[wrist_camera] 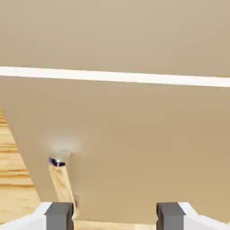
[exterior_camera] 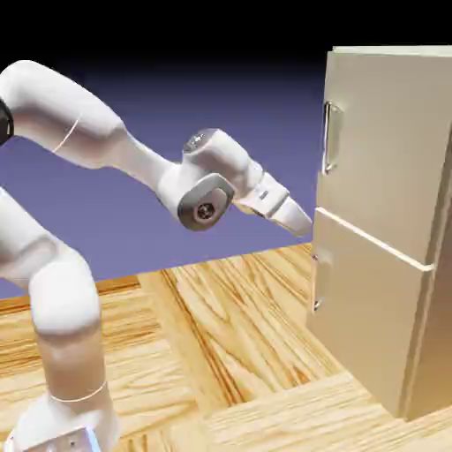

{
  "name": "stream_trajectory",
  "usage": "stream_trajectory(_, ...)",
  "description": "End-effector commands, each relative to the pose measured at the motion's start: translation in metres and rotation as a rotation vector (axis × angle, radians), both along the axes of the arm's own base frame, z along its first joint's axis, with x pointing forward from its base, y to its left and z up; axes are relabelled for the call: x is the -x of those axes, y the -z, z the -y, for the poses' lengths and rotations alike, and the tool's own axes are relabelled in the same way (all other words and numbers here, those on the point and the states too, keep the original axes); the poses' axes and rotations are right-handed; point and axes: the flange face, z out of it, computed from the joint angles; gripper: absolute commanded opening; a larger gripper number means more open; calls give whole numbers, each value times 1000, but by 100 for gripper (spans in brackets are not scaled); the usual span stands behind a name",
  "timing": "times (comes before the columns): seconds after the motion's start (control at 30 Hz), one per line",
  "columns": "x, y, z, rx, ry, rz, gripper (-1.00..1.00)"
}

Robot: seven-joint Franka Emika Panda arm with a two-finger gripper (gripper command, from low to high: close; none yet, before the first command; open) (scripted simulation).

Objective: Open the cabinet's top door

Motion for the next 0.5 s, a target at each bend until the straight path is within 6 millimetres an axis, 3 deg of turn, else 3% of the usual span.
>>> stream_trajectory(0.0,-1,-5,3,-3,5,10,0)
stream_trajectory(0.47,0,-62,28,-35,46,167,0)
